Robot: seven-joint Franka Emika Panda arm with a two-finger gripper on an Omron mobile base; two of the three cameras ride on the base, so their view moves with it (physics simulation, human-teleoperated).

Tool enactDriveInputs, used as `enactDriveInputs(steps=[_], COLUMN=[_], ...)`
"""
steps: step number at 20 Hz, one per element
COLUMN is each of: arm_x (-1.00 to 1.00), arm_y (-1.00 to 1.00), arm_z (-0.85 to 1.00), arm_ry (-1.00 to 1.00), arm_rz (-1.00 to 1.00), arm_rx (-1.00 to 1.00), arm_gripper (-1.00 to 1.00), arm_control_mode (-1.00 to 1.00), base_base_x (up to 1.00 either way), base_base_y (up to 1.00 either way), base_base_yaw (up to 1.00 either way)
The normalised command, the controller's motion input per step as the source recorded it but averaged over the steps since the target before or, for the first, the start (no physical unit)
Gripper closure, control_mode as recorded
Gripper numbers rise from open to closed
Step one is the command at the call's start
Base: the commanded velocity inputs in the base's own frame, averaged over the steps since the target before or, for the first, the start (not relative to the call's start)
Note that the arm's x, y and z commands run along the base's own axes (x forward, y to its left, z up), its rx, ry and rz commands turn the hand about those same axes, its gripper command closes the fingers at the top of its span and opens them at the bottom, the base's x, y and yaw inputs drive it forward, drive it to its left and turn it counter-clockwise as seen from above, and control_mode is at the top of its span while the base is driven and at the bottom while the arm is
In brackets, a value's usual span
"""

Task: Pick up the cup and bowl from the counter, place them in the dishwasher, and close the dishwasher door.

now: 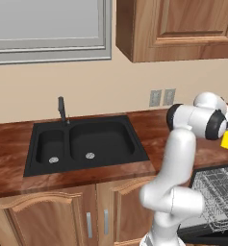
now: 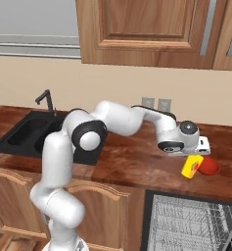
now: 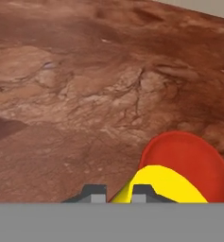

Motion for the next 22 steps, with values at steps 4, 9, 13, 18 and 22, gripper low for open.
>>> enactDriveInputs(steps=[4, 9, 13, 18, 22], arm_x=[-0.35, -0.49, -0.55, -0.56, -0.44], arm_y=[0.23, 0.31, 0.3, 0.26, 0.15], arm_z=[0.29, 0.33, 0.33, 0.17, 0.0], arm_ry=[0.0, -0.03, -0.11, -0.17, -0.19], arm_rz=[0.0, -0.01, -0.13, -0.24, -0.3], arm_rx=[0.0, -0.01, -0.04, -0.04, -0.01], arm_gripper=[1.0, 1.0, 1.0, 1.0, 1.0], arm_control_mode=[-1.0, -1.0, -1.0, -1.0, -1.0], base_base_x=[0.0, 0.0, 0.0, 0.0, 0.0], base_base_y=[0.0, 0.0, 0.0, 0.0, 0.0], base_base_yaw=[0.0, 0.0, 0.0, 0.0, 0.0])
